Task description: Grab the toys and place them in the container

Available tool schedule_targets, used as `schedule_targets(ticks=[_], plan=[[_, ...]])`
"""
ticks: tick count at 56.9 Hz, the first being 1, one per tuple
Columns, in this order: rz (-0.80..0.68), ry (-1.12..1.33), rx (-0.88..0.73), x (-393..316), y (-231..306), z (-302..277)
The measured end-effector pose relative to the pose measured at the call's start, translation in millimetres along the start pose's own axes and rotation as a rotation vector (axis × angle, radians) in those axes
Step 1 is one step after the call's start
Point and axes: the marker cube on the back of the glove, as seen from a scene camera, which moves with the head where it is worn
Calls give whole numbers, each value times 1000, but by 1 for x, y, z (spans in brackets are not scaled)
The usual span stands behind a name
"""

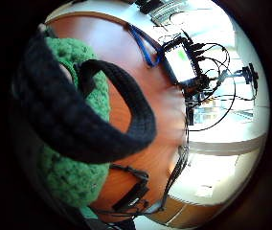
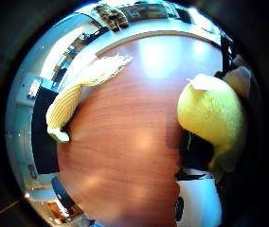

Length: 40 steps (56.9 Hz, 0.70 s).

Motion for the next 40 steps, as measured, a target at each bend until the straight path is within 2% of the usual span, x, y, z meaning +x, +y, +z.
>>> schedule_targets(ticks=[10,19,29,40], plan=[[-8,-25,32,1,0,-17],[10,-136,61,0,-2,-54],[-1,-213,111,-17,-6,-113],[-72,-276,202,-66,-10,-190]])
